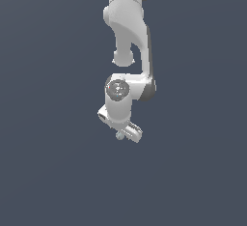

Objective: Pick up the object and move it to a goal position.

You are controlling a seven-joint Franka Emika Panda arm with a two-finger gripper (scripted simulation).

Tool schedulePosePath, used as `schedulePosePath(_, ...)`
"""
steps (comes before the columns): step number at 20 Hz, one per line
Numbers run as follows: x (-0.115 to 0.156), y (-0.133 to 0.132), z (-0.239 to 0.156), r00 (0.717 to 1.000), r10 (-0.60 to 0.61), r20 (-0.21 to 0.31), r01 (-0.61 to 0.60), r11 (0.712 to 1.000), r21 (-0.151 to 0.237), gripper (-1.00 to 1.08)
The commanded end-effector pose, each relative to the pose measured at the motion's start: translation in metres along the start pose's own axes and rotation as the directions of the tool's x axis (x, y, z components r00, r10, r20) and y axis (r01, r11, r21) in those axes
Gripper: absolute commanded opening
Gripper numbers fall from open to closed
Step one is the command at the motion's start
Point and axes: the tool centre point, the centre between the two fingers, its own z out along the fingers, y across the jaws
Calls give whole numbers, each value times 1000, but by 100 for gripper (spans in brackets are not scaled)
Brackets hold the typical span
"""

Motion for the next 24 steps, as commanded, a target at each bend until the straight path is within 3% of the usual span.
schedulePosePath(1, -1, 0, 12, 1000, 1, 1, -1, 1000, -1, 100)
schedulePosePath(11, 0, 0, 39, 1000, 4, 0, -4, 1000, -1, 100)
schedulePosePath(12, 0, 0, 39, 1000, 4, 0, -4, 1000, -1, -100)
schedulePosePath(24, 1, 0, 38, 1000, 4, 0, -4, 1000, -1, -100)
